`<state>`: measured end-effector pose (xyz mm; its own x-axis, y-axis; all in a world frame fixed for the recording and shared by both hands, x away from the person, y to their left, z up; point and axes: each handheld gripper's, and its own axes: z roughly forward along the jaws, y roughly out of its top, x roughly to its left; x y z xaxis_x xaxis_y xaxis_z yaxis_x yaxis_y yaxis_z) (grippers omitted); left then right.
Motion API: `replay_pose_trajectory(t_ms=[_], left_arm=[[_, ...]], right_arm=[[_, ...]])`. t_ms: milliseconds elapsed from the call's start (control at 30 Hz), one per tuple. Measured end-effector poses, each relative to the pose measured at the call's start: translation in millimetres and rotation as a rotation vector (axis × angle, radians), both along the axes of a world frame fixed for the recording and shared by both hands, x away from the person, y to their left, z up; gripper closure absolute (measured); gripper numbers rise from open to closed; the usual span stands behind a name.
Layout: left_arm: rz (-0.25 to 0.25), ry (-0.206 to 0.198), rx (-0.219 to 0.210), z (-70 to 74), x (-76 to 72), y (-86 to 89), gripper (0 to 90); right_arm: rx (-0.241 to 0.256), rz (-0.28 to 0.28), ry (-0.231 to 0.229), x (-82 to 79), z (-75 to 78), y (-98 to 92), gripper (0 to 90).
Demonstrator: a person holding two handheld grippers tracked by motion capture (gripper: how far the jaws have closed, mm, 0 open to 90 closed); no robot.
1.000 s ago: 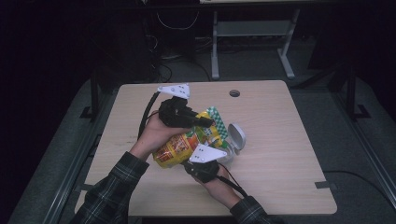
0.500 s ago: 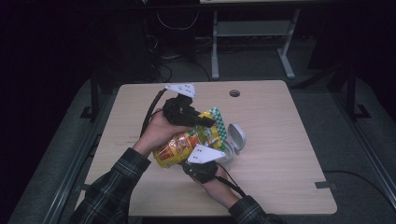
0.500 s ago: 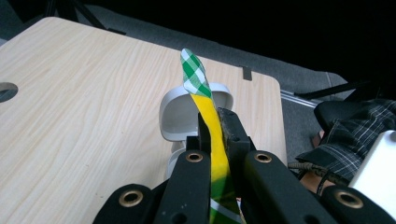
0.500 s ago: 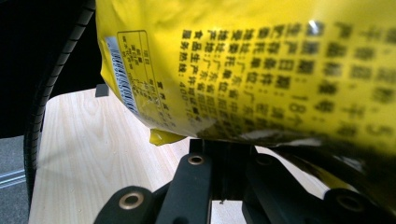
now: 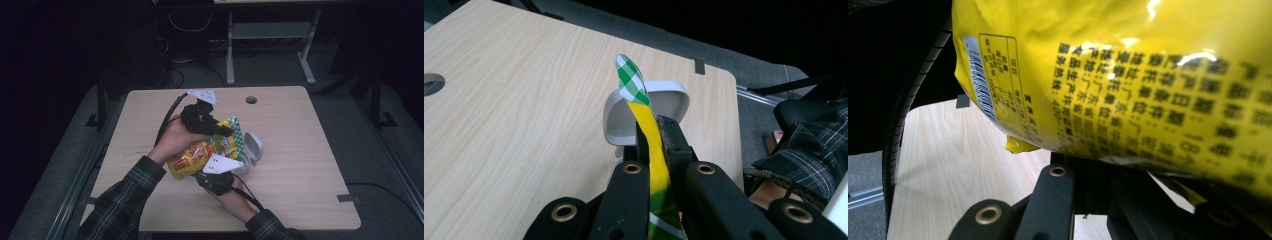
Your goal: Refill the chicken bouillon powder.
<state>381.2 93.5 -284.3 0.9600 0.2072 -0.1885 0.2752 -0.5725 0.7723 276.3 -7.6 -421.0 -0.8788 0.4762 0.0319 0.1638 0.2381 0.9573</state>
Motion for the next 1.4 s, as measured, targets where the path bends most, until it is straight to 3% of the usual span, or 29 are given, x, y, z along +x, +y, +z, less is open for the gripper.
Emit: replay_pose_trajectory(t_ms=[1067,1400], left_arm=[[0.01,0.018,0.102,1.3,5.5,-17.8,90.0],[0.011,0.029,0.11,3.3,4.6,-18.5,90.0]], right_arm=[[0.05,0.008,0.016,2.2,0.6,-3.2,90.0],[0.065,0.021,0.004,0.2,2.1,-4.3,90.0]])
